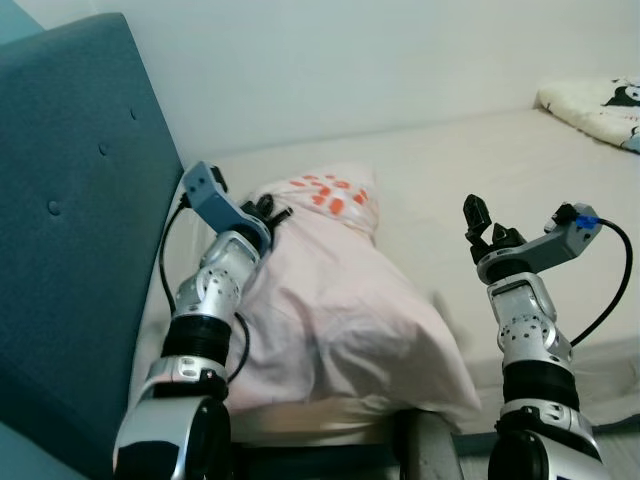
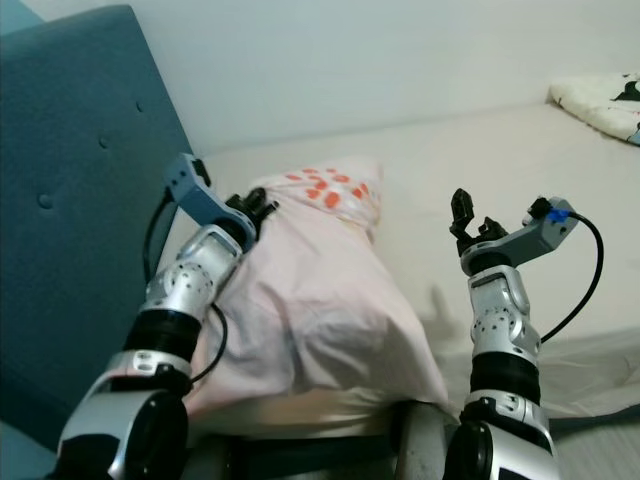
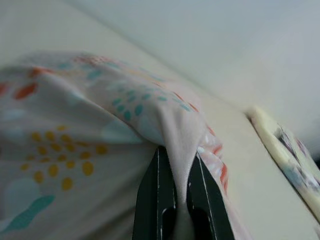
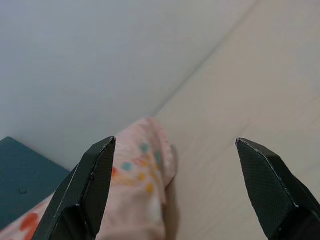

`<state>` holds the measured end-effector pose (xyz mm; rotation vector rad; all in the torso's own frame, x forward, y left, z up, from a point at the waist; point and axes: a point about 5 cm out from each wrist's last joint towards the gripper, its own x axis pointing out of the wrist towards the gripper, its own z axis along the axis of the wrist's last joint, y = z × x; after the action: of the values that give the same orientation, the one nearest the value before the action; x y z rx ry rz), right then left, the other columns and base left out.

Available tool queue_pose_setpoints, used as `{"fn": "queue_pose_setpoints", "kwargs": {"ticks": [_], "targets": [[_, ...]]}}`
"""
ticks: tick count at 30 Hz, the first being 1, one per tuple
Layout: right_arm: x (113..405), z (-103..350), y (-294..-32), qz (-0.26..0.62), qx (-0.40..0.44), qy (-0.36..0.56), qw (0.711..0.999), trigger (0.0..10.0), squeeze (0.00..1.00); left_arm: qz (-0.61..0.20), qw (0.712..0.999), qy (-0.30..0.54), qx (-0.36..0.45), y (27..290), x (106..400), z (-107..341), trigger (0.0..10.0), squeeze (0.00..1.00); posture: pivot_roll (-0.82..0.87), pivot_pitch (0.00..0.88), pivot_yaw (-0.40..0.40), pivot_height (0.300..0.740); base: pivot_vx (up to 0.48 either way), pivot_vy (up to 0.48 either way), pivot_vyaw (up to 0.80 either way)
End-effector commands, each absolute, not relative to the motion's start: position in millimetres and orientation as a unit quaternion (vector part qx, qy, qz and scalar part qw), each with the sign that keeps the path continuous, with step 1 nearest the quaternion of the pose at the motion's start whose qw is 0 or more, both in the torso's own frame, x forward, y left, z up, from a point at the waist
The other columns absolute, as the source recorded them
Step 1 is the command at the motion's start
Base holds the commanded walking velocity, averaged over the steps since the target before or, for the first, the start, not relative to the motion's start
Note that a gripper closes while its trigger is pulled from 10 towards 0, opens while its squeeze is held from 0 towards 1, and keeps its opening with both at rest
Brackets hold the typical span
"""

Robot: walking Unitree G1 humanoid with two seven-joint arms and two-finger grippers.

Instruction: Clean up the room

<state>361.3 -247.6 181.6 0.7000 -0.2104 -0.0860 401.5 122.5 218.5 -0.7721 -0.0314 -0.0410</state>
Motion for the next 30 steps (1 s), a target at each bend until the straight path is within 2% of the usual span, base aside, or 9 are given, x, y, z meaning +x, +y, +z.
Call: {"fn": "queue_pose_setpoints", "kwargs": {"ticks": [1, 9, 13, 18, 24, 30], "targets": [[360.9, 181.3, -245.4, -0.039, 0.35, -0.1, 0.931, 10.0, 0.0, 0.015, 0.922, -0.097, -0.374, 144.6, 404.1, 252.9, 0.0, 0.0, 0.0, 0.0, 0.063, 0.497, 0.0, 0.0, 0.0], [360.5, 188.3, -245.5, -0.037, 0.349, -0.111, 0.93, 10.0, 0.0, 0.075, 0.925, -0.183, -0.323, 163.4, 402.0, 286.0, 0.0, 0.0, -0.01, 0.0, 0.061, 0.497, 0.0, 0.0, 0.0], [360.1, 192.8, -243.5, -0.031, 0.348, -0.118, 0.929, 10.0, 0.0, 0.092, 0.937, -0.241, -0.237, 171.6, 399.7, 301.7, 0.0, 0.0, -0.01, 0.0, 0.063, 0.497, 0.0, 0.0, 0.0], [359.0, 193.1, -242.6, -0.03, 0.348, -0.118, 0.929, 10.0, 0.0, 0.109, 0.935, -0.252, -0.223, 177.4, 399.9, 301.9, 0.0, 0.0, -0.02, 0.0, 0.062, 0.497, 0.0, 0.0, 0.0], [357.0, 195.1, -241.3, -0.028, 0.345, -0.12, 0.93, 10.0, 0.0, 0.092, 0.929, -0.287, -0.213, 165.5, 402.0, 321.8, 0.0, 0.0, -0.03, 0.0, 0.069, 0.497, 0.0, 0.0, 0.0], [353.3, 194.7, -239.6, -0.03, 0.344, -0.12, 0.931, 10.0, 0.0, 0.005, 0.954, -0.269, -0.13, 136.1, 406.2, 300.6, 0.0, 0.0, -0.04, 0.0, 0.082, 0.497, 0.0, 0.0, 0.0]]}}
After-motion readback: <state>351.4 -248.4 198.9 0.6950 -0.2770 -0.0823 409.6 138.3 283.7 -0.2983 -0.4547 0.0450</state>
